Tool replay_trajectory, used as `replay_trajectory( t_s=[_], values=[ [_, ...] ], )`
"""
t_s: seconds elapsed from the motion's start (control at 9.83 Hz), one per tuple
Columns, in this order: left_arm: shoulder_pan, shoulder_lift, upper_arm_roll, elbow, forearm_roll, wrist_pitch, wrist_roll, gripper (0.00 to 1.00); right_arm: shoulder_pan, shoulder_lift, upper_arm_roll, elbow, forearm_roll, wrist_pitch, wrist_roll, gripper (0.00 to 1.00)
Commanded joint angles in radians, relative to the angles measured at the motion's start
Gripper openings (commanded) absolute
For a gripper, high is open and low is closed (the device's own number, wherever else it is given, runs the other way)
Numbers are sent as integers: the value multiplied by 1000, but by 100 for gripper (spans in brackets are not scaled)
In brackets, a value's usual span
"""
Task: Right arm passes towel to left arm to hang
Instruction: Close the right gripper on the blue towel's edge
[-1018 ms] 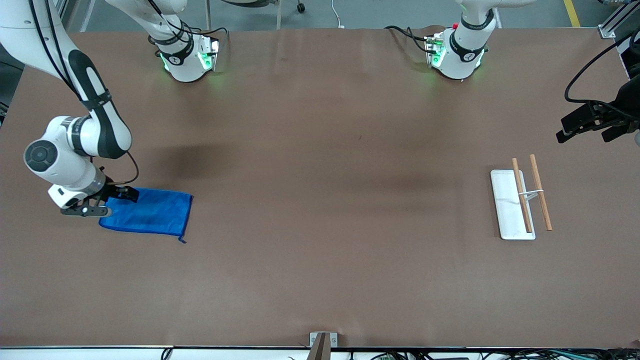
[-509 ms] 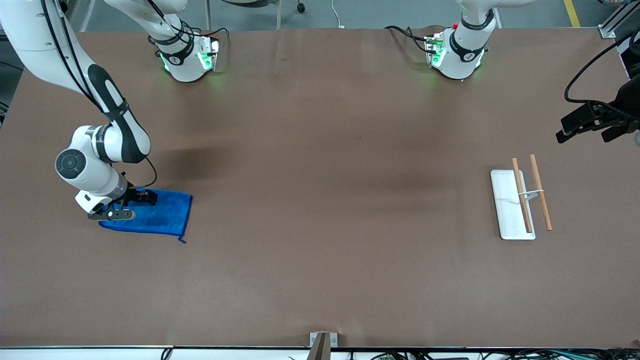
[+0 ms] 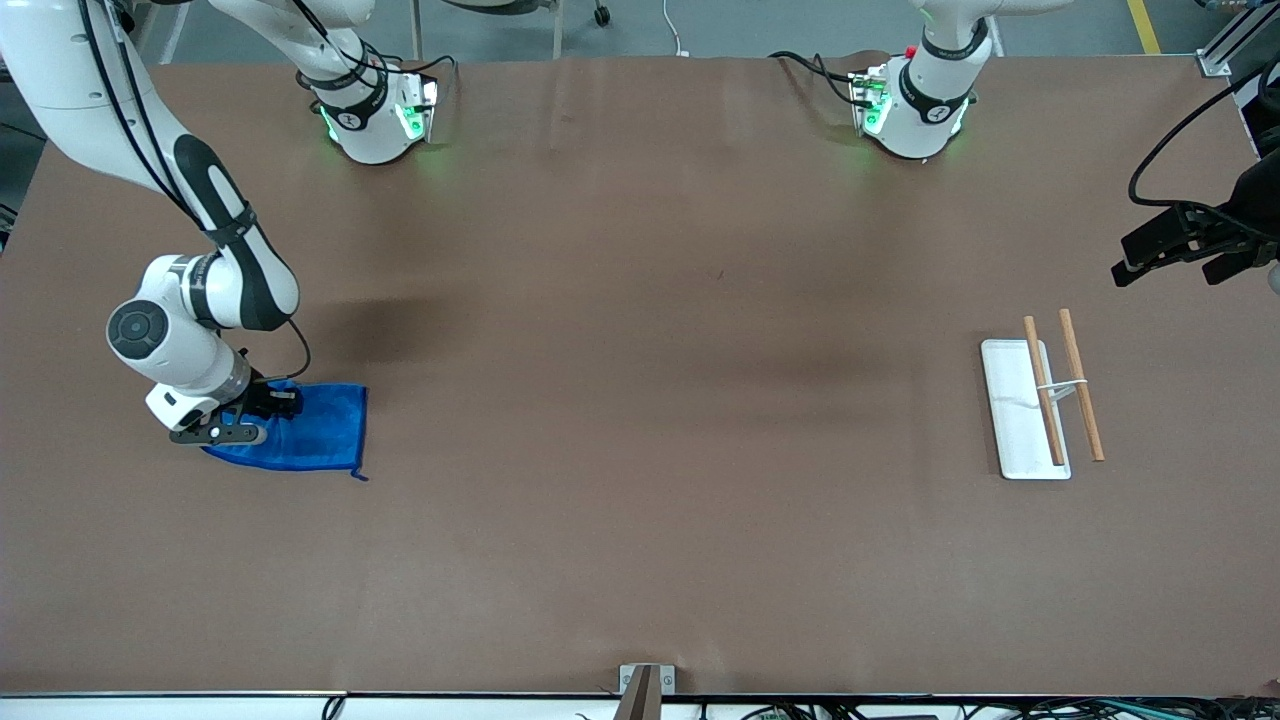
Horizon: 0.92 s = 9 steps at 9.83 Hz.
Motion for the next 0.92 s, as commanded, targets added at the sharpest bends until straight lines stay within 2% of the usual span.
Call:
replay_trajectory(
  t_s=[0.0, 0.2, 0.41, 0.61, 0.81],
  values=[
    [-1, 12, -4, -24, 19, 8, 5, 100, -1, 0, 6, 98, 28, -171, 3, 0],
    [-1, 12, -4, -24, 19, 8, 5, 100, 1, -34, 9, 140, 28, -282, 0, 0],
    [-1, 12, -6, -23, 18, 8, 4, 100, 0, -113, 61, 169, 35, -404, 1, 0],
    [-1, 13, -6, -23, 18, 8, 2, 100, 9, -156, 132, 270, 147, -579, 6, 0],
    [-1, 13, -7, -23, 18, 8, -1, 100, 24, -176, 191, 319, 272, -626, 6, 0]
  ],
)
